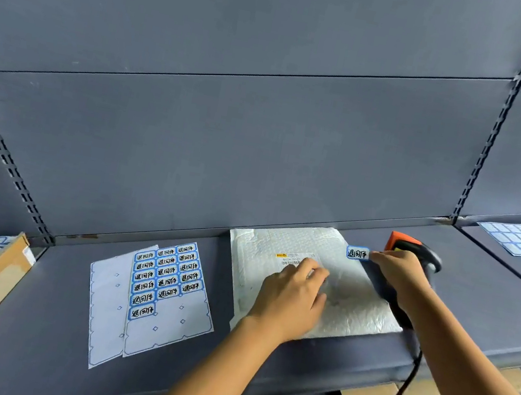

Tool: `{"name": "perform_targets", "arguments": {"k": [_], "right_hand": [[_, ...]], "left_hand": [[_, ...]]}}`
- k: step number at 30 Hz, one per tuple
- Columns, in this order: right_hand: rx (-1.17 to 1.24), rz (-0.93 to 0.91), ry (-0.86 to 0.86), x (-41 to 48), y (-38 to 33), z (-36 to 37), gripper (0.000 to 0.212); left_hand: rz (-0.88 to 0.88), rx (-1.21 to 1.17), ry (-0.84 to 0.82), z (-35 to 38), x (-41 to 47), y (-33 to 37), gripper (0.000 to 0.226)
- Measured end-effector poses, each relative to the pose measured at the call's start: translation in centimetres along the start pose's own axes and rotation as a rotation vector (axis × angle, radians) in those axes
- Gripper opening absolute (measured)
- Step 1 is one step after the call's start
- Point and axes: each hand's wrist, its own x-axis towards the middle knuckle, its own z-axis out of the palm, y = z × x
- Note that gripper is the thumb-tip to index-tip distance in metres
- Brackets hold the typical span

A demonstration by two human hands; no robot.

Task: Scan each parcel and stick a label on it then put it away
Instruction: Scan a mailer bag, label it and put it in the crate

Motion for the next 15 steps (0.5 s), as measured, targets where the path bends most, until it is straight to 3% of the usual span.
{"name": "perform_targets", "arguments": {"k": [5, 9, 15], "right_hand": [[-0.118, 0.046, -0.059, -0.1, 0.2, 0.0, 0.029], [-0.079, 0.116, -0.062, 0.3, 1.2, 0.5, 0.034], [-0.152, 0.086, -0.072, 0.6, 1.6, 1.0, 0.025]], "left_hand": [[-0.074, 0.141, -0.178, 0.3, 2.5, 0.6, 0.051], [-0.122, 0.200, -0.271, 0.9, 3.9, 0.8, 0.065], [-0.126, 0.271, -0.337, 1.7, 5.1, 1.8, 0.052]]}}
